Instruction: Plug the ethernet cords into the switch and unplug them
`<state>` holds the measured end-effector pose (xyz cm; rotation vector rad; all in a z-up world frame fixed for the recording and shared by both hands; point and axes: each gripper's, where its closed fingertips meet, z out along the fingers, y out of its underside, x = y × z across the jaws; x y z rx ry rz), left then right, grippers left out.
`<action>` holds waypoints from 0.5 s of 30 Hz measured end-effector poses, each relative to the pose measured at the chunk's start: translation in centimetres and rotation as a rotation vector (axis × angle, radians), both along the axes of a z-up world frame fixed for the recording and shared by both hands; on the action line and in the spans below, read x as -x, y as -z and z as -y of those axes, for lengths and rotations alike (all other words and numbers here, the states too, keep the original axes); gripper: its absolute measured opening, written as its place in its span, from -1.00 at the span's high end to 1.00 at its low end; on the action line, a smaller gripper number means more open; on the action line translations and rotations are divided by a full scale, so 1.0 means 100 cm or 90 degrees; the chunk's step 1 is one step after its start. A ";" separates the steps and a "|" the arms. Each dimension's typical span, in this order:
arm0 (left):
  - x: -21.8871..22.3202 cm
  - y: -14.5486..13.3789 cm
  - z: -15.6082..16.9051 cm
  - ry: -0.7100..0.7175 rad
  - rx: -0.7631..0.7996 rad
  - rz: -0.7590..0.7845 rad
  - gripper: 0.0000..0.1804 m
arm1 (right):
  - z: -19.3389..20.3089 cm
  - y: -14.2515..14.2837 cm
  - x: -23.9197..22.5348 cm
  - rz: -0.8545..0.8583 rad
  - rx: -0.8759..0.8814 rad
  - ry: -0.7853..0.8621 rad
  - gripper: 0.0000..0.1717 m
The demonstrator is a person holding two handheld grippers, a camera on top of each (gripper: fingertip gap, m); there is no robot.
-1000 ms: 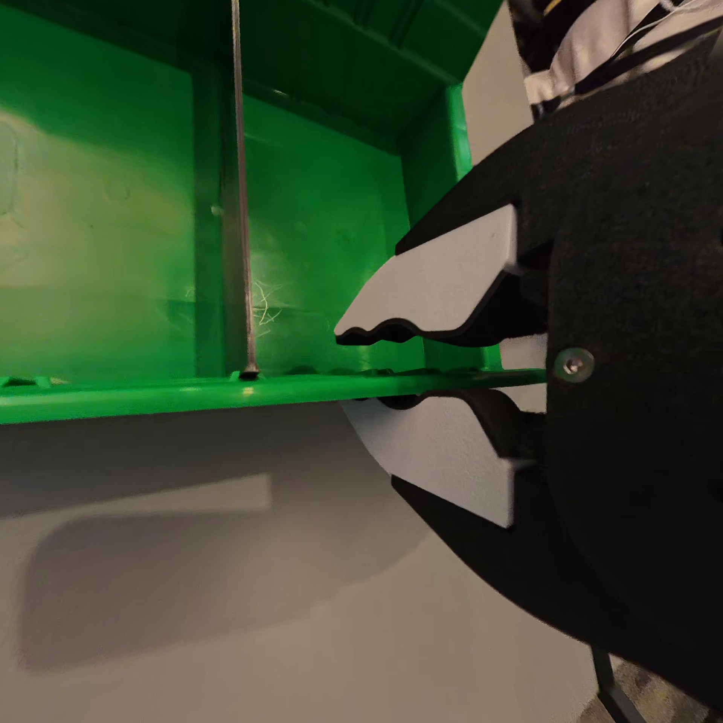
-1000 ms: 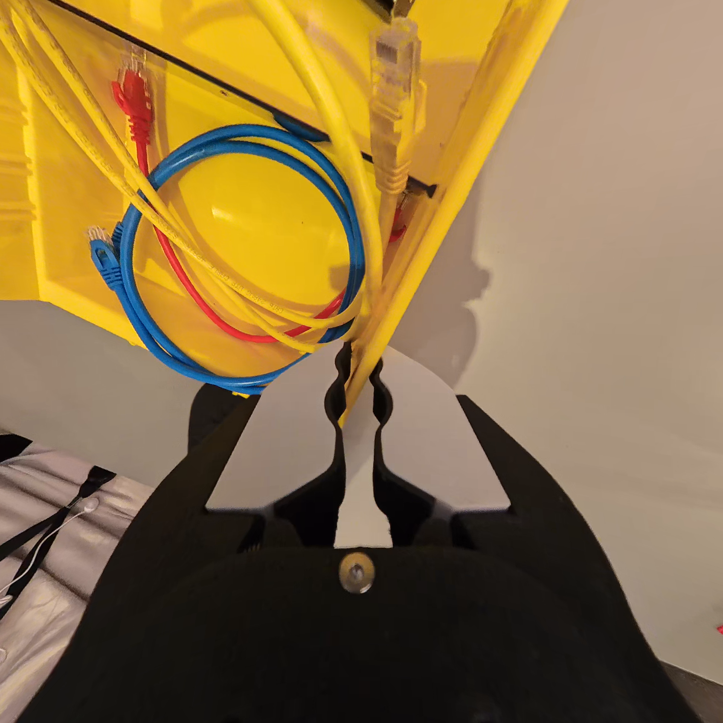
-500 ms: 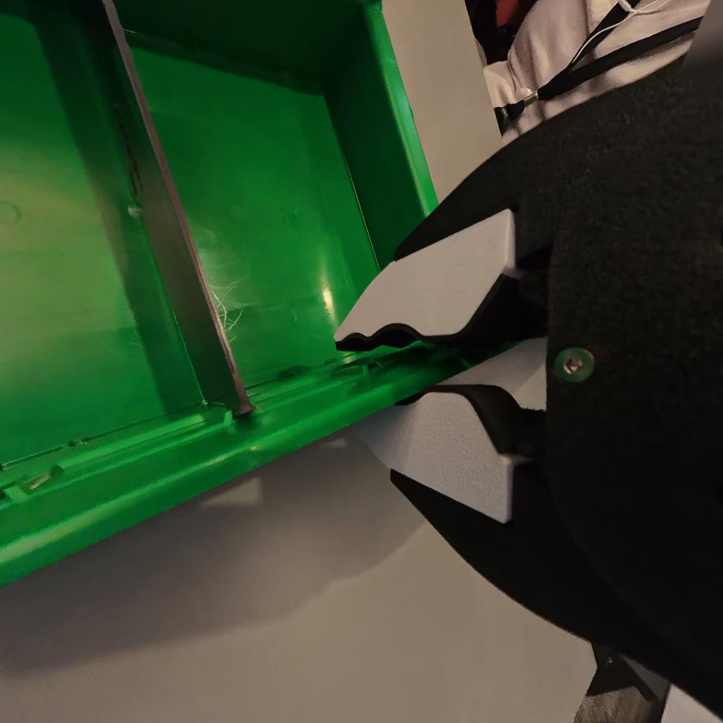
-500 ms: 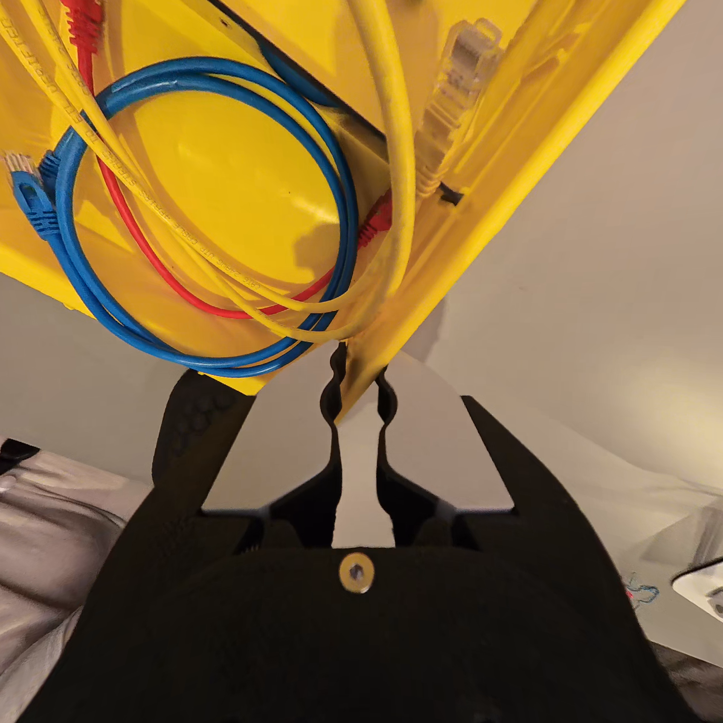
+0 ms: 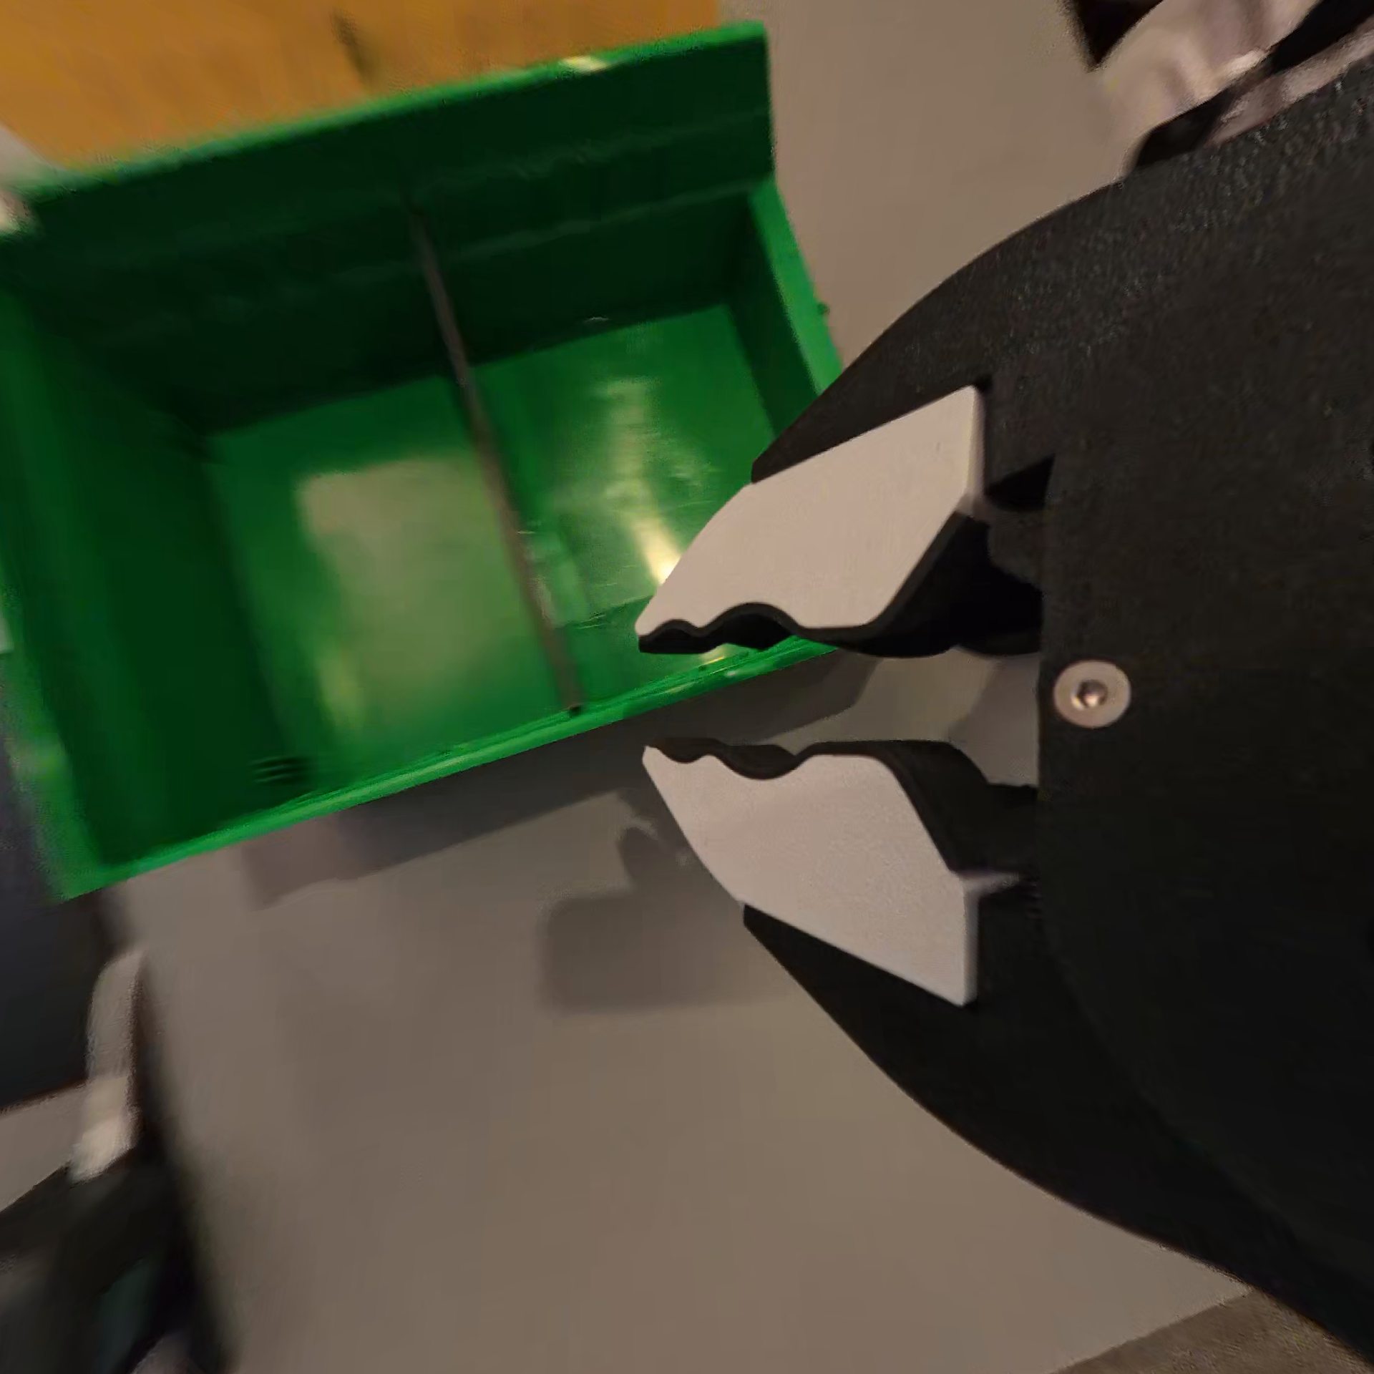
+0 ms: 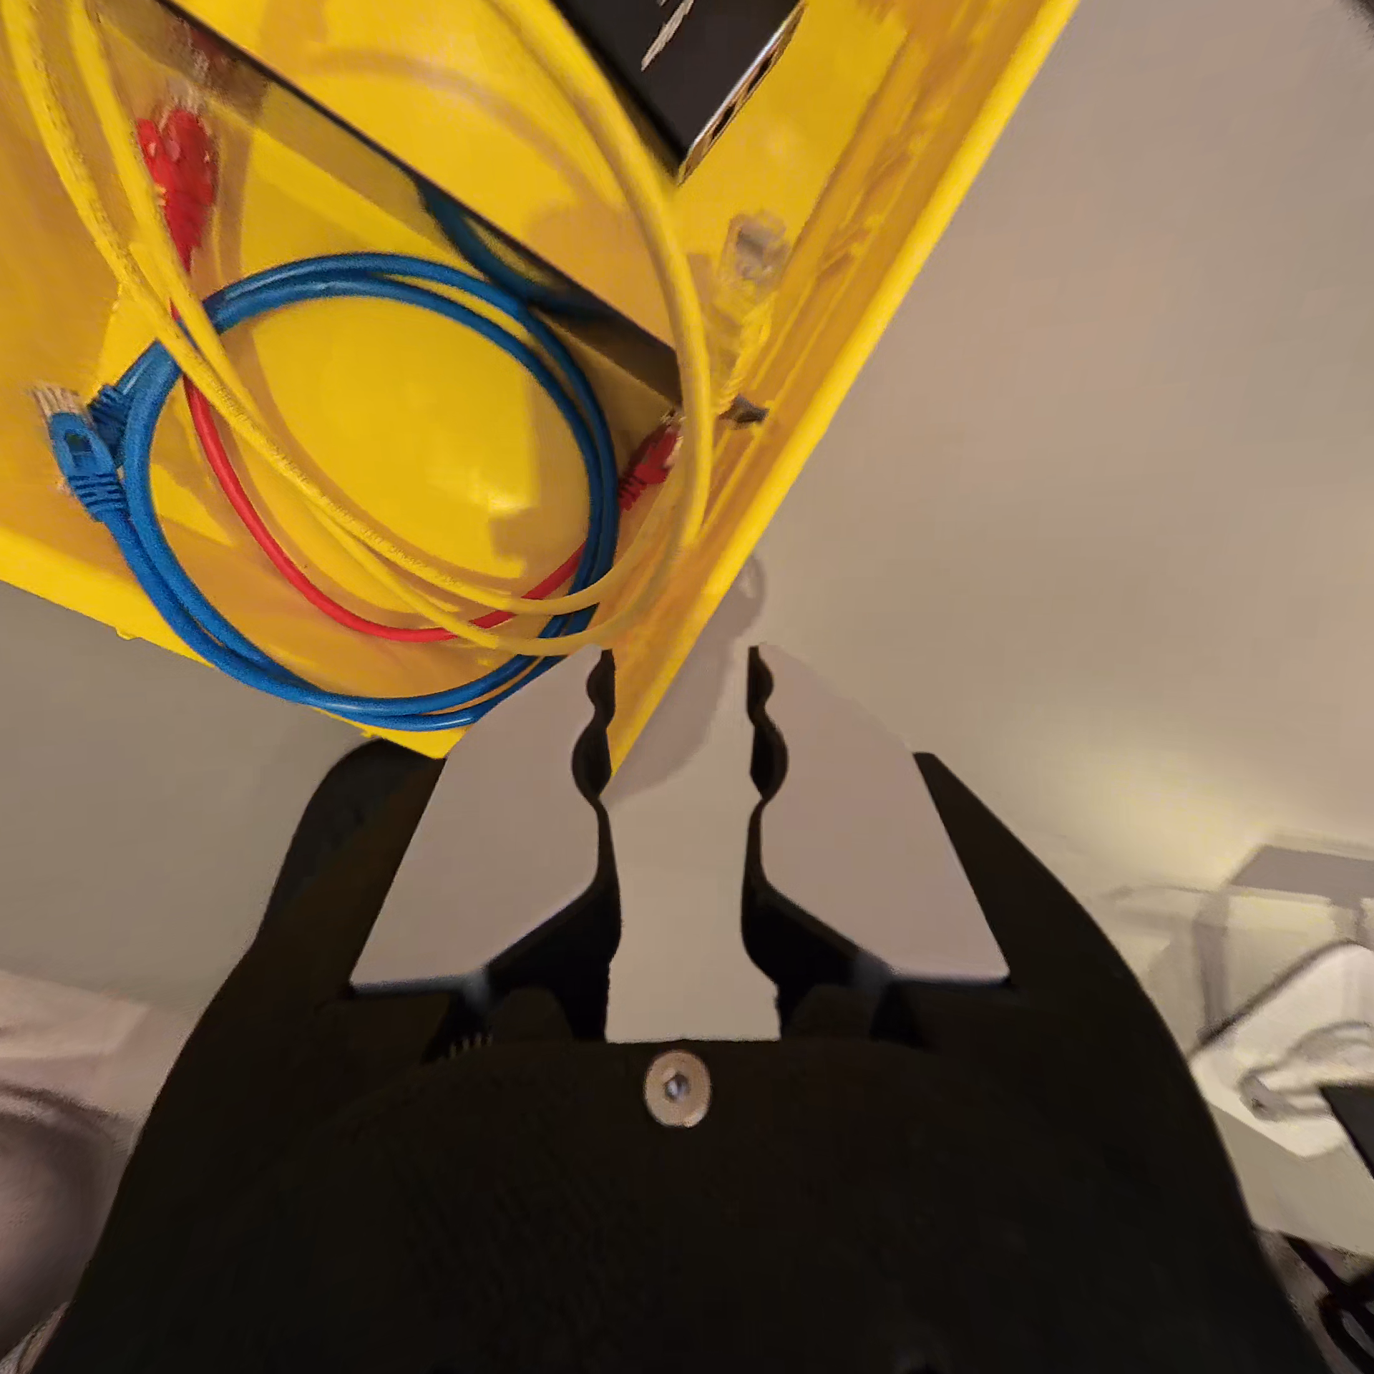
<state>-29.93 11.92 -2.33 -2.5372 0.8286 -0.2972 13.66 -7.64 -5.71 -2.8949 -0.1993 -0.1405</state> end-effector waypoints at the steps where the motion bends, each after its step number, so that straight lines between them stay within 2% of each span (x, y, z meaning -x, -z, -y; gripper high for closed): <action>1: 0.000 -0.021 -0.007 -0.012 -0.069 0.025 0.76 | -0.001 -0.010 -0.002 0.034 -0.023 0.004 0.55; 5: 0.005 -0.109 -0.024 -0.065 -0.364 0.117 0.72 | -0.017 -0.053 0.025 0.094 -0.157 -0.022 0.50; 8: 0.013 -0.153 -0.020 -0.105 -0.539 0.159 0.57 | -0.043 -0.099 0.078 0.056 -0.332 -0.099 0.66; 10: 0.012 -0.166 -0.016 -0.109 -0.593 0.174 0.52 | -0.059 -0.134 0.126 -0.041 -0.475 -0.146 0.64; 11: 0.012 -0.168 -0.016 -0.116 -0.596 0.178 0.43 | -0.065 -0.145 0.149 -0.094 -0.527 -0.166 0.56; 13: 0.011 -0.171 -0.018 -0.129 -0.597 0.193 0.28 | -0.079 -0.142 0.189 -0.180 -0.550 -0.189 0.44; 15: 0.008 -0.175 -0.018 -0.138 -0.607 0.213 0.26 | -0.101 -0.123 0.220 -0.225 -0.535 -0.172 0.46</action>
